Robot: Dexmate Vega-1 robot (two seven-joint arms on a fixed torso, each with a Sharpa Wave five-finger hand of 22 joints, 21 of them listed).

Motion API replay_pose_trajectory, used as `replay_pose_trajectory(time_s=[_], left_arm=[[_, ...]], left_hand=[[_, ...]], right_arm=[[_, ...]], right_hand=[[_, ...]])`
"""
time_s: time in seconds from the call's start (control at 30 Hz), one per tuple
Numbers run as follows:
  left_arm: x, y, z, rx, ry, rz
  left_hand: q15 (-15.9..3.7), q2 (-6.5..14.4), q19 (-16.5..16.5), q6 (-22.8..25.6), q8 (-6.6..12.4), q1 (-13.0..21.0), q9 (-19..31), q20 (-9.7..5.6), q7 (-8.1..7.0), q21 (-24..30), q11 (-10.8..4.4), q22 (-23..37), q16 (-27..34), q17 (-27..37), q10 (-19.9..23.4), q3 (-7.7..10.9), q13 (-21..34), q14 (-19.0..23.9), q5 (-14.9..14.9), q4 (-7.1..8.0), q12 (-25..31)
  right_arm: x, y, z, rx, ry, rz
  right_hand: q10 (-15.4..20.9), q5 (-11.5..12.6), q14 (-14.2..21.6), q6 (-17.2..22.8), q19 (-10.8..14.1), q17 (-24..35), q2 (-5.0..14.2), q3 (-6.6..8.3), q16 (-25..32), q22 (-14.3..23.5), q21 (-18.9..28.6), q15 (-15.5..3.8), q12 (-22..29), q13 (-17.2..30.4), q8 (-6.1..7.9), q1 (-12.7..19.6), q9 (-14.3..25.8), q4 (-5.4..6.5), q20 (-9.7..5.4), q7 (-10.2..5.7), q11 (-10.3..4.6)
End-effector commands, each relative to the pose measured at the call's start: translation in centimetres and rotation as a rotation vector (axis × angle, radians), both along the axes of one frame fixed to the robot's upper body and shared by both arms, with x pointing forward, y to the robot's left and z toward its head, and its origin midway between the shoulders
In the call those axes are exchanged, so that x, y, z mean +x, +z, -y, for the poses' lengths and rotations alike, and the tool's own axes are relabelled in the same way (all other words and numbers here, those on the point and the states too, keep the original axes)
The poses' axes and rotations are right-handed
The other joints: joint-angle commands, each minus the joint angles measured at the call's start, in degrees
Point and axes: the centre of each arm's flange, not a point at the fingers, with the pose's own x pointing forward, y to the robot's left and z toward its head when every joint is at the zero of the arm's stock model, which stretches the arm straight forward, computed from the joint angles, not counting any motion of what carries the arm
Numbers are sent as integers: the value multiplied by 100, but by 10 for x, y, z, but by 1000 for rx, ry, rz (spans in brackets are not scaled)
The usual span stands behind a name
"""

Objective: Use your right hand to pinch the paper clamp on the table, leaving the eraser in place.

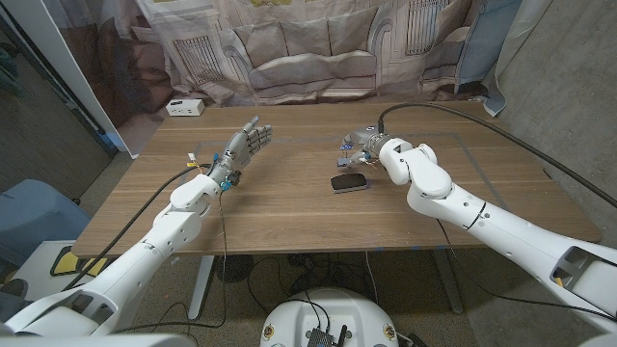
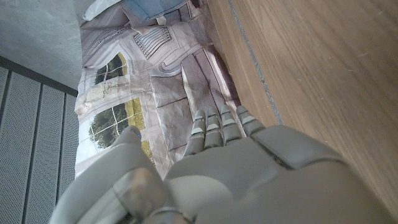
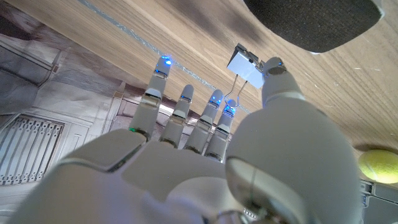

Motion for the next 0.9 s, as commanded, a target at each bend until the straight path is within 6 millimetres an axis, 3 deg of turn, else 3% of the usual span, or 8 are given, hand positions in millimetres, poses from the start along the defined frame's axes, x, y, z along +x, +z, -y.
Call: replay_pose_trajectory(time_s=[0.03,0.9], left_arm=[[-1,4,1,3,3,8],[-2,7,2,9,4,10]], left_hand=[[-30,-39,-28,37,-3,34,18,10,0,54,-7,3,6,9,36,57,19,34,2,3,1],[-28,-44,-31,45,-1,23,19,16,9,57,-2,3,7,9,31,95,19,38,2,1,-2]], right_arm=[[-13,7,6,25,17,46],[-29,15,10,60,19,91]], right_hand=[[37,-9,18,71,70,12,28,-8,-15,17,-13,-62,1,18,-10,34,5,-7,-4,2,-10],[106,-33,69,134,82,26,76,-47,-15,17,-31,-79,-42,24,-51,35,4,13,-5,19,-9]])
